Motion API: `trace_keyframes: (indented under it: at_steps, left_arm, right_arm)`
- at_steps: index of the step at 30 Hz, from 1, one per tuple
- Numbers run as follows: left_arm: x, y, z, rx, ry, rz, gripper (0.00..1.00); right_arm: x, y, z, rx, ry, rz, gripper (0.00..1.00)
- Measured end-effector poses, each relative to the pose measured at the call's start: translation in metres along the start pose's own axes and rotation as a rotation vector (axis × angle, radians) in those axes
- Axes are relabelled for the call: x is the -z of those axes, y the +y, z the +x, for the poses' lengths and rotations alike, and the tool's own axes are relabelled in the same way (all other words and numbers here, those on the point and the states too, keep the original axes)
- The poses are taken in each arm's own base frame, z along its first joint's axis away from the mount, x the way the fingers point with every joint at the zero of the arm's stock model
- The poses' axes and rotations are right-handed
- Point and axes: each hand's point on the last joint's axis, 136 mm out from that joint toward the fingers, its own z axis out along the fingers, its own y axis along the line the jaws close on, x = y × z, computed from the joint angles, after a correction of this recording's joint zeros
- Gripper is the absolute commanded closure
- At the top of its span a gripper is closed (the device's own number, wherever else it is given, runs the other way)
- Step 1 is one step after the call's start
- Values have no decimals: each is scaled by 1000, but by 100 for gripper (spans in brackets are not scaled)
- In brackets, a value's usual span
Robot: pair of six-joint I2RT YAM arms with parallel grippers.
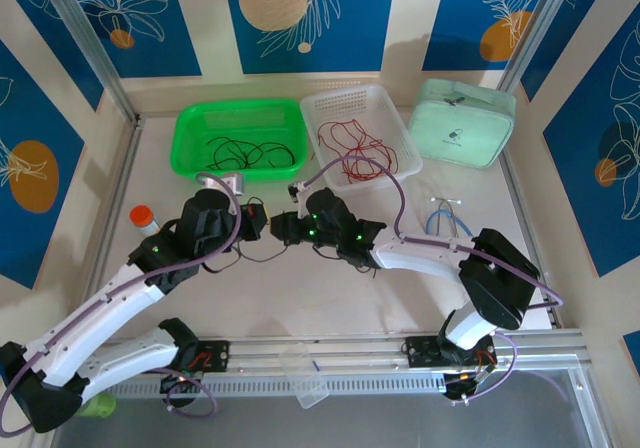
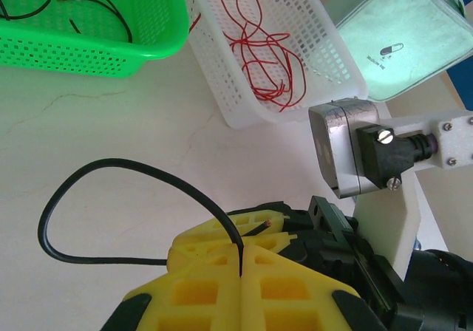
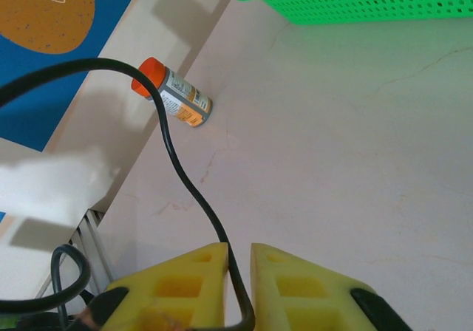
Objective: Untangle the cables
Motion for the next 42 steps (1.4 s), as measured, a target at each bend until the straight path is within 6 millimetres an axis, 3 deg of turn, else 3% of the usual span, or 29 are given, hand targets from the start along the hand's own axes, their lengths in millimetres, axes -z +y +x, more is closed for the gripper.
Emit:
trace_keyframes:
  at_steps: [3, 8, 14, 20, 23, 28, 31, 35, 40, 42]
  left_arm:
    - [2, -1, -1, 2, -3, 7, 100]
    - [5, -3, -2, 4, -8, 19, 100]
    - [9, -1, 4, 1, 16, 18, 100]
    - [13, 6, 22, -21, 99, 1, 100]
    - [14, 10, 32, -37, 141, -8, 100]
    - [14, 18, 43, -40, 182, -29, 100]
    - [11, 26, 53, -41, 210, -53, 100]
    - [6, 29, 57, -51, 230, -66, 100]
    - [-5, 8, 52, -117, 222, 37, 73]
    - [-8, -10, 47, -164, 199, 133, 52]
  right_arm:
    - [0, 1, -3, 2, -10, 1, 100]
    - [5, 1, -11, 21, -31, 14, 100]
    - [24, -6, -36, 87, -88, 91, 100]
    - [73, -22, -97, 205, -230, 225, 100]
    - [109, -30, -134, 235, -319, 265, 100]
    - [164, -39, -179, 235, -421, 283, 100]
    - [185, -40, -197, 226, -442, 259, 100]
    - [190, -24, -198, 233, -403, 174, 100]
    - [184, -14, -183, 229, -331, 112, 100]
    - [184, -13, -179, 219, -313, 101, 100]
